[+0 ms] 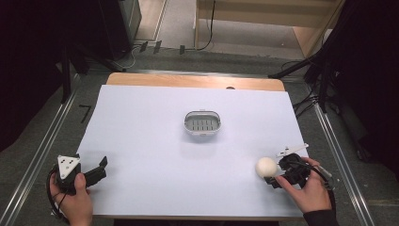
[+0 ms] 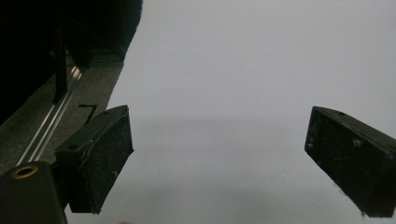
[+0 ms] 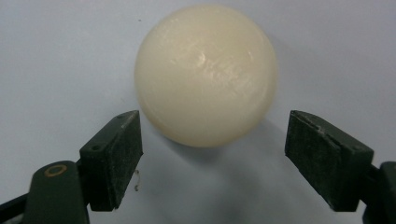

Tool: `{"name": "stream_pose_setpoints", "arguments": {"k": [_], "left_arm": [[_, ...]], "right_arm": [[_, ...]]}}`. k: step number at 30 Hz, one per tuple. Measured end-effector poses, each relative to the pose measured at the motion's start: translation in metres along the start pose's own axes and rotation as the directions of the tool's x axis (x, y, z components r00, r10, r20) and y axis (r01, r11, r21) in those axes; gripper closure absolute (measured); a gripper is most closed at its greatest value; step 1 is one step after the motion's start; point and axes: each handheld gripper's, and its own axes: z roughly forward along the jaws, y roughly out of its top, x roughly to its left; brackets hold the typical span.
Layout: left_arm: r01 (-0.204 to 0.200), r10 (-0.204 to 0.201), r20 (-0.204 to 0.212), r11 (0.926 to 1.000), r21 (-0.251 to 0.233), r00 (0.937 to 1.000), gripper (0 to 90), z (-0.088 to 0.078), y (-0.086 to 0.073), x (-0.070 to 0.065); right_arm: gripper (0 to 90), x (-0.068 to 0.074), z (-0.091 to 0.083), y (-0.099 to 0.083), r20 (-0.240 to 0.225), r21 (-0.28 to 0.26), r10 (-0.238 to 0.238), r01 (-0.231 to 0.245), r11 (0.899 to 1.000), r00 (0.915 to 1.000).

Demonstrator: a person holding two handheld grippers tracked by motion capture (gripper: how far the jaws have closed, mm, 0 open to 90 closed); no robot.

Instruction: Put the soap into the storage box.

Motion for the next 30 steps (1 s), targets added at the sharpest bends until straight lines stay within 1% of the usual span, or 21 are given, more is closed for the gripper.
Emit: {"name": "stream_pose_setpoints", "arguments": {"k": [4, 8, 9, 12, 14, 19, 20, 23, 26, 30], "left_arm": [[0.004, -0.004, 0.003, 1.0, 0.002, 1.0, 8.1, 0.0, 0.0, 0.0], [0.0, 0.0, 0.002, 1.0, 0.004, 1.0, 8.1, 0.0, 0.0, 0.0], [-0.001, 0.001, 0.002, 1.0, 0.005, 1.0, 8.1, 0.0, 0.0, 0.0], [0.002, -0.002, 0.004, 1.0, 0.003, 1.0, 8.1, 0.0, 0.0, 0.0], [0.003, -0.003, 0.006, 1.0, 0.003, 1.0, 8.1, 0.0, 0.0, 0.0], [0.0, 0.0, 0.006, 1.0, 0.006, 1.0, 8.1, 0.0, 0.0, 0.0], [0.0, 0.0, 0.007, 1.0, 0.006, 1.0, 8.1, 0.001, 0.0, 0.0], [0.002, -0.002, 0.007, 1.0, 0.008, 1.0, 8.1, 0.0, 0.0, 0.0], [0.002, -0.002, 0.01, 1.0, 0.008, 1.0, 8.1, 0.001, 0.0, 0.0], [0.001, -0.001, 0.01, 0.9999, 0.01, 0.9999, 8.1, 0.001, 0.0, 0.0]], "right_arm": [[20.0, 0.002, 0.004, 0.009, -0.002, 0.006, -0.008, 0.008, 1.0, 1.0], [20.4, 0.004, 0.009, 0.014, 0.002, 0.011, -0.01, 0.01, 1.0, 0.9999], [20.5, 0.004, 0.009, 0.015, 0.002, 0.014, -0.003, 0.003, 1.0, 1.0], [21.1, 0.005, 0.012, 0.017, 0.003, 0.016, -0.003, 0.003, 1.0, 1.0], [21.7, 0.005, 0.015, 0.019, 0.011, 0.03, 0.003, -0.003, 1.0, 0.9999], [22.7, 0.007, 0.017, 0.022, 0.013, 0.023, 0.007, -0.008, 1.0, 0.9999], [22.9, 0.007, 0.018, 0.022, 0.013, 0.019, -0.001, 0.0, 1.0, 0.9999], [24.0, 0.008, 0.02, 0.024, 0.024, 0.025, 0.004, -0.005, 1.0, 0.9997], [24.4, 0.008, 0.021, 0.025, 0.02, 0.028, 0.015, -0.015, 0.999, 0.9997], [24.6, 0.008, 0.021, 0.025, 0.017, 0.033, 0.011, -0.012, 0.999, 0.9998]]}}
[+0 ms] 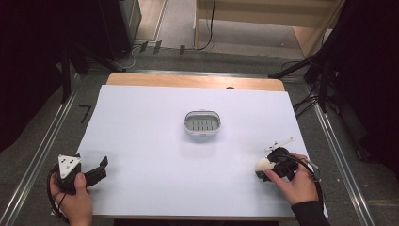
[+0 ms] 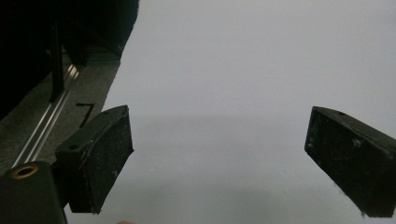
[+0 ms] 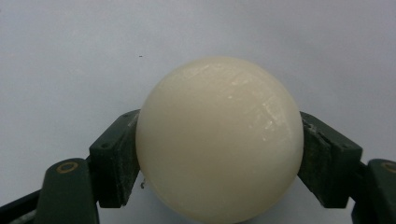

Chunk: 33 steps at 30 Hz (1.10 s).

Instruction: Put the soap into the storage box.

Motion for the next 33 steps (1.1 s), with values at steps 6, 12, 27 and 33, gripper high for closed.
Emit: {"name": "stream_pose_setpoints", "arguments": {"k": [6, 12, 27, 33], "left_arm": [[0.006, -0.006, 0.006, 1.0, 0.001, 1.0, 8.1, 0.0, 0.0, 0.001], [0.006, -0.006, 0.007, 1.0, 0.002, 1.0, 8.1, 0.0, 0.0, 0.001], [0.01, -0.01, 0.01, 1.0, 0.002, 0.9999, 8.1, 0.0, 0.0, 0.001], [0.01, -0.01, 0.011, 0.9999, 0.003, 0.9999, 8.1, 0.0, 0.0, 0.001]], "right_arm": [[24.8, 0.0, 0.0, 0.001, 0.003, -0.001, -0.007, 0.007, 1.0, 1.0], [24.8, 0.001, -0.002, 0.003, -0.01, 0.003, 0.004, -0.004, 1.0, 0.9999], [24.9, 0.004, -0.009, 0.018, -0.01, -0.008, -0.008, 0.008, 1.0, 0.9999], [24.9, 0.006, -0.01, 0.027, -0.01, -0.003, -0.022, 0.022, 1.0, 0.9997]]}}
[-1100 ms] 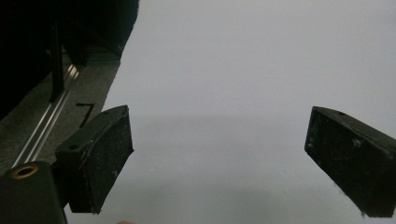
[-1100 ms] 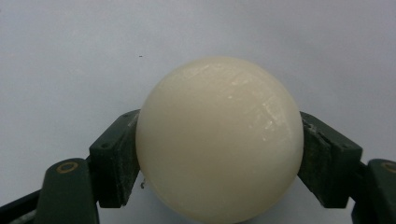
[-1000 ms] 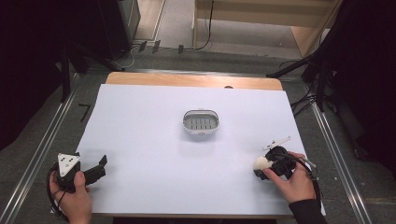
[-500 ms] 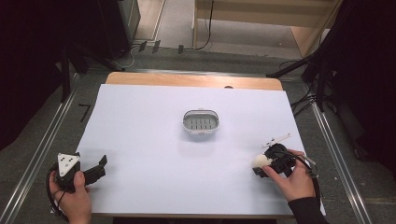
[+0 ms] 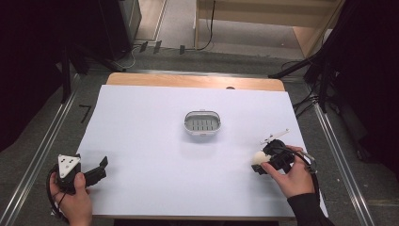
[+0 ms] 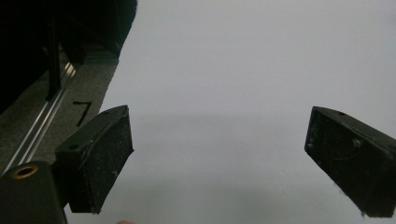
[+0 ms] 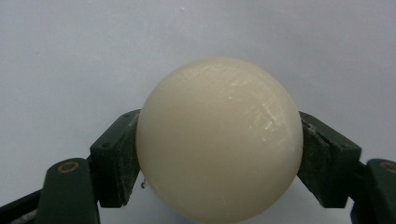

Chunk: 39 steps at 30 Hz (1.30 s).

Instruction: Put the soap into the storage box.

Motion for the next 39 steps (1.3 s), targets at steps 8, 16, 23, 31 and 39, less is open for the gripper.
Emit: {"name": "stream_pose_setpoints", "arguments": {"k": [8, 16, 23, 31, 39], "left_arm": [[-0.003, 0.003, -0.001, 1.0, 0.003, 1.0, 8.1, 0.0, 0.0, 0.0], [-0.008, 0.008, -0.003, 0.9999, 0.013, 1.0, 8.1, 0.001, 0.001, -0.001], [-0.011, 0.012, -0.005, 0.9998, 0.017, 0.9999, 8.1, 0.002, 0.001, -0.001], [-0.012, 0.012, -0.004, 0.9997, 0.021, 0.9999, 8.1, 0.002, 0.001, -0.001], [-0.012, 0.013, -0.004, 0.9996, 0.025, 0.9999, 8.1, 0.002, 0.001, -0.001]], "right_arm": [[24.9, 0.004, 0.0, 0.015, 0.002, 0.002, -0.016, 0.016, 1.0, 0.9999], [24.9, 0.006, 0.006, 0.026, -0.008, 0.0, -0.022, 0.022, 1.0, 0.9997], [24.9, 0.009, 0.006, 0.036, -0.006, -0.002, -0.03, 0.03, 1.0, 0.9995], [24.9, 0.014, 0.003, 0.053, -0.009, -0.008, -0.046, 0.046, 0.999, 0.9989], [24.9, 0.02, 0.002, 0.067, -0.011, -0.004, -0.055, 0.055, 0.998, 0.9984]]}}
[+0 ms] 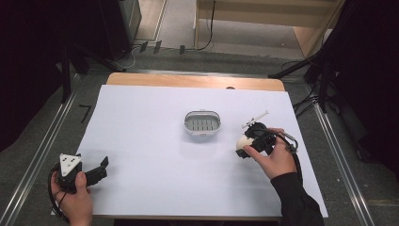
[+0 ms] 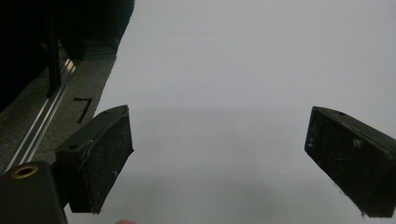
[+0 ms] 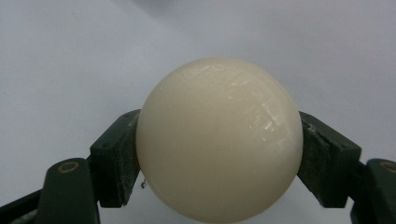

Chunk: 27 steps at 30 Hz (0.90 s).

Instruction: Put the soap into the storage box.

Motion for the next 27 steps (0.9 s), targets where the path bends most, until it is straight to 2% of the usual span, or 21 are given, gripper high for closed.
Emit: {"name": "stream_pose_setpoints", "arguments": {"k": [15, 27], "left_arm": [[0.0, 0.0, -0.004, 1.0, 0.003, 1.0, 8.1, 0.001, 0.0, -0.001], [0.002, -0.002, -0.002, 1.0, 0.005, 1.0, 8.1, 0.001, 0.0, -0.001]], "right_arm": [[24.9, 0.007, 0.002, 0.033, -0.006, 0.005, -0.042, 0.042, 0.999, 0.9991], [24.9, 0.014, 0.002, 0.051, -0.008, 0.006, -0.061, 0.061, 0.998, 0.9981]]}}
